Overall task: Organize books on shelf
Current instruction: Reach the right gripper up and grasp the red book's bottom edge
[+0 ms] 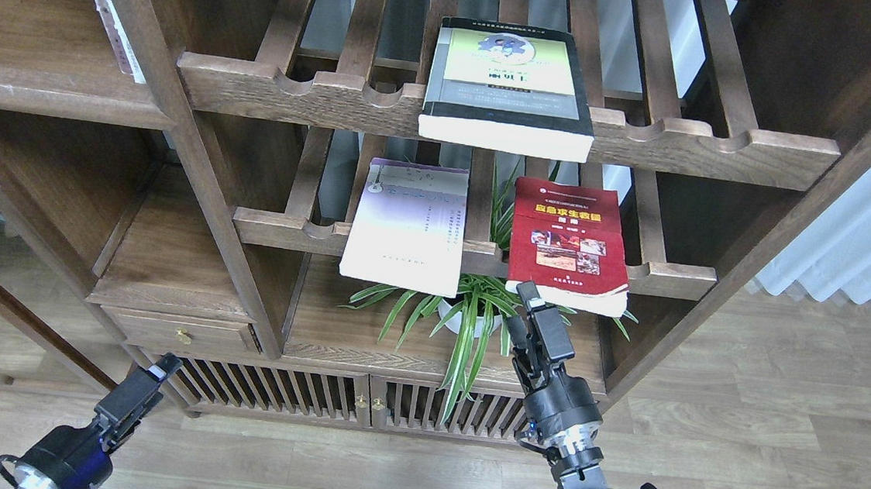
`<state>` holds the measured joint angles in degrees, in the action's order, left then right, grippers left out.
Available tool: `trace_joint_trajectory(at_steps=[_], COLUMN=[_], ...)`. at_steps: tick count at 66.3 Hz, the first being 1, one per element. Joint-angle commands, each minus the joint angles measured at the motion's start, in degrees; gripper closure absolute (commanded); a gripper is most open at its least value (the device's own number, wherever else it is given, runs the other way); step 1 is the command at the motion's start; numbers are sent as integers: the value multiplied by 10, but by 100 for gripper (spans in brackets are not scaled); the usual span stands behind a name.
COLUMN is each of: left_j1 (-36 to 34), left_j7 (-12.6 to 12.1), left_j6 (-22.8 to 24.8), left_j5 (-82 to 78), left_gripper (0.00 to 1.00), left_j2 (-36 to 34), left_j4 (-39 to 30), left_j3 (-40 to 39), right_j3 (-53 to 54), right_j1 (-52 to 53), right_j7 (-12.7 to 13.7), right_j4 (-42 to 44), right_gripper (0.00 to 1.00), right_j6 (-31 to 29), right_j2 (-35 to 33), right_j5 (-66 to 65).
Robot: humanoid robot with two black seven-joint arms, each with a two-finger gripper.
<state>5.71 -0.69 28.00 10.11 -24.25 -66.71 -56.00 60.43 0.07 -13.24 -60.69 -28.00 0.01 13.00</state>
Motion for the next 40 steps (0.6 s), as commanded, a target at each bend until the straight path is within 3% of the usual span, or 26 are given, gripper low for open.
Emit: trace_joint_trajectory(at_steps=[1, 12, 28, 40], left_j1=[-1, -1, 0, -1], left_j7=[1, -1, -1, -1], left_j6=[0, 0, 0, 0], left_j5=[0, 0, 0, 0], left_gripper=[0, 0, 0, 0], left_j2=[0, 0, 0, 0], left_j4=[0, 0, 0, 0], left_j3=[-2, -16, -21, -21], right_j3=[14, 21, 21, 21], right_j1=[6, 6, 7, 19], right_j7=[-1, -3, -14, -21], right_j4=[4, 5, 18, 47], right_gripper=[1, 4, 40, 47], right_j6=[0, 0, 0, 0], right_j2=[0, 0, 0, 0], right_j5=[15, 40, 61, 62])
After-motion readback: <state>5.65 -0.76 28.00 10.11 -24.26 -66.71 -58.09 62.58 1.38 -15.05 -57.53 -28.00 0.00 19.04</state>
